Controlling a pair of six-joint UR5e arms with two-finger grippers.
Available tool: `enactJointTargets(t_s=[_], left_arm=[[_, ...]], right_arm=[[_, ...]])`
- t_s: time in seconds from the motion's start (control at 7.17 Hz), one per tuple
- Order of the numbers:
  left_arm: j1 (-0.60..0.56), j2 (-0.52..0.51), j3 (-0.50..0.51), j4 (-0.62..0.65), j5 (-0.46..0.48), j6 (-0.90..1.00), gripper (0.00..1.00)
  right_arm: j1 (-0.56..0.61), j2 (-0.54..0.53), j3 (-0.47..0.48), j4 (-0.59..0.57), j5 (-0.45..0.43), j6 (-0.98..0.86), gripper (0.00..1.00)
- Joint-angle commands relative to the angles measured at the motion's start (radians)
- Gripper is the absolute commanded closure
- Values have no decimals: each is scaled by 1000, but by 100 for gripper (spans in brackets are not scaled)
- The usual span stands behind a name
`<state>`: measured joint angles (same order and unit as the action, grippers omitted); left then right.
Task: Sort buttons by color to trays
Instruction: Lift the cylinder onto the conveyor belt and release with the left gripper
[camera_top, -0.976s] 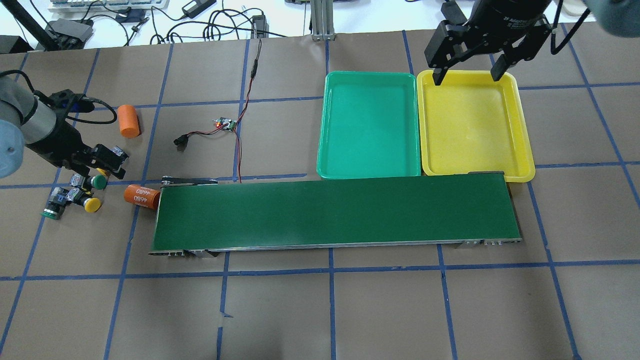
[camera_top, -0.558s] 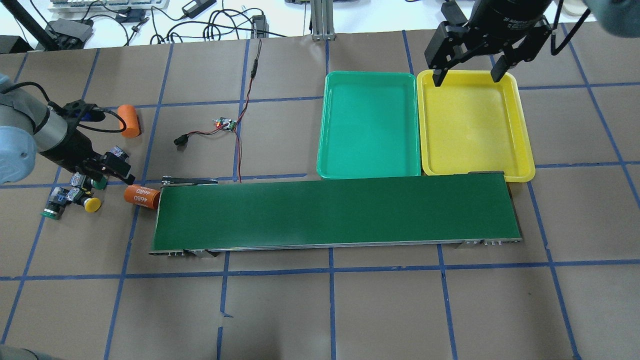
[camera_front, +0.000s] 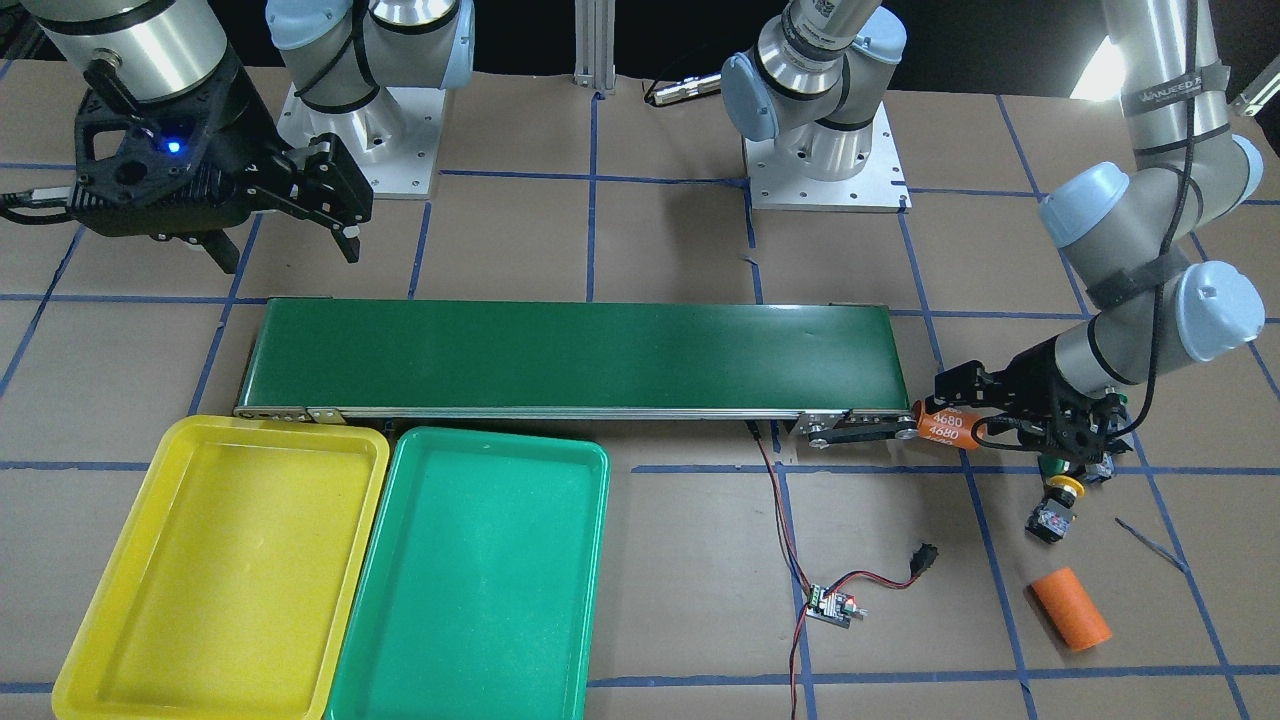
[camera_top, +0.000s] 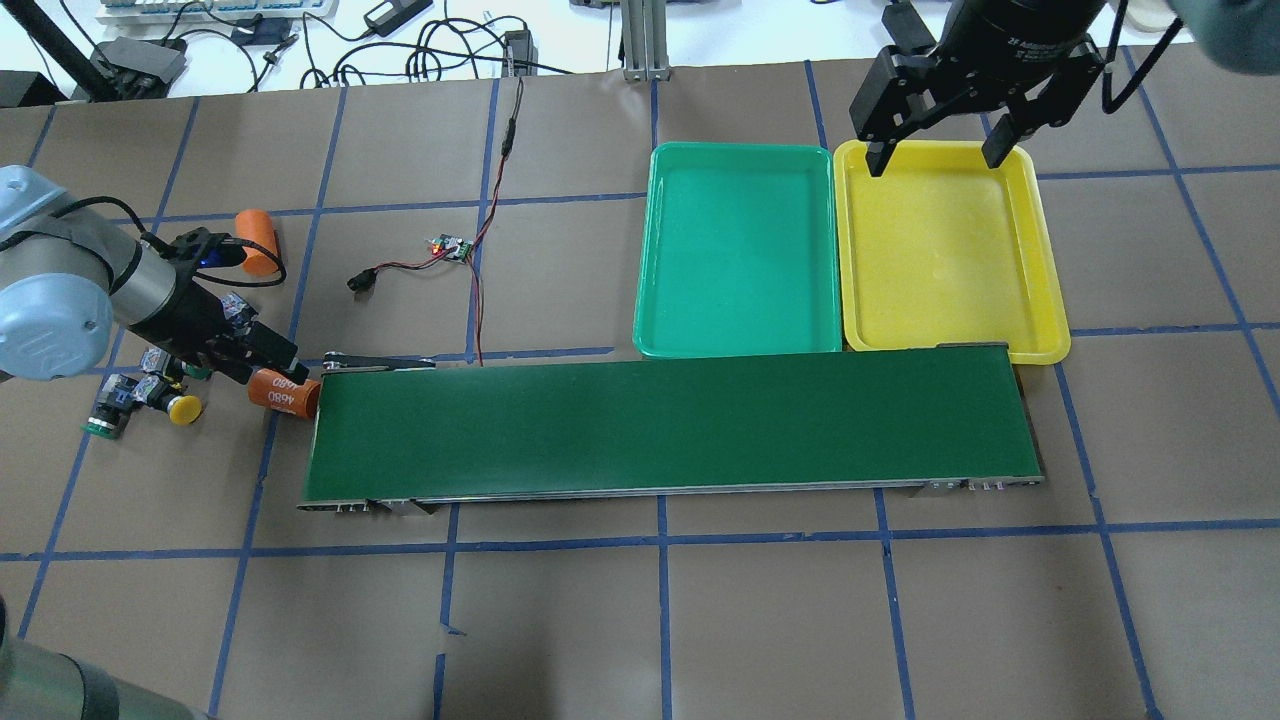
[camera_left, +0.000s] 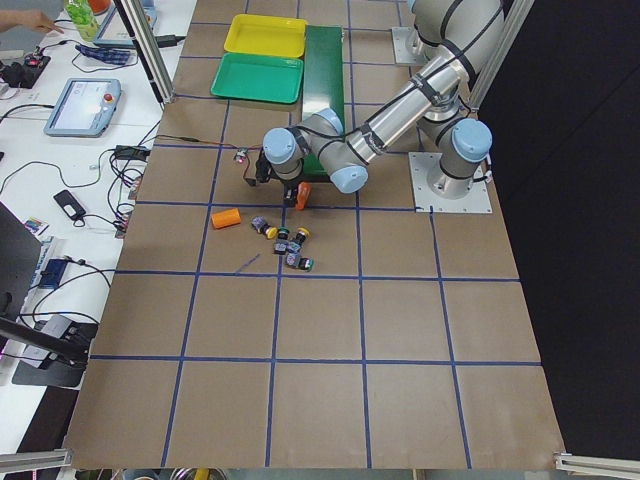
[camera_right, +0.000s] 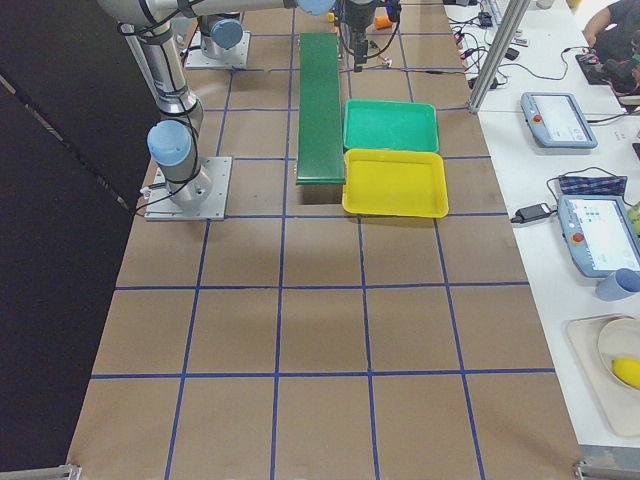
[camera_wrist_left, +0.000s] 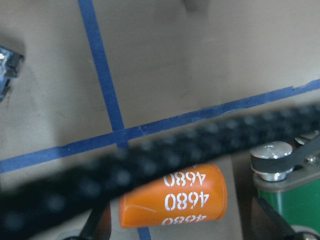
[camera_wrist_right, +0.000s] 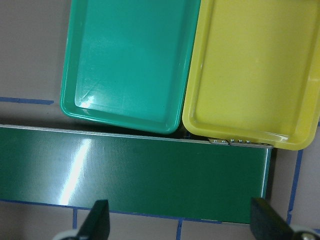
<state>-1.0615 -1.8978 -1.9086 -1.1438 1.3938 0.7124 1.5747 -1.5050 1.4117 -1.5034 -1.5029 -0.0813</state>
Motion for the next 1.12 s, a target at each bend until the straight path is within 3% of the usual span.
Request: enactJointTargets(t_s=[0.0, 0.98], left_arm=[[0, -20, -4, 12, 2, -16, 0], [0, -35, -27, 53, 7, -5, 0]], right_arm=[[1, -4, 3, 2, 0, 0, 0], [1, -3, 6, -5, 1, 0, 0]])
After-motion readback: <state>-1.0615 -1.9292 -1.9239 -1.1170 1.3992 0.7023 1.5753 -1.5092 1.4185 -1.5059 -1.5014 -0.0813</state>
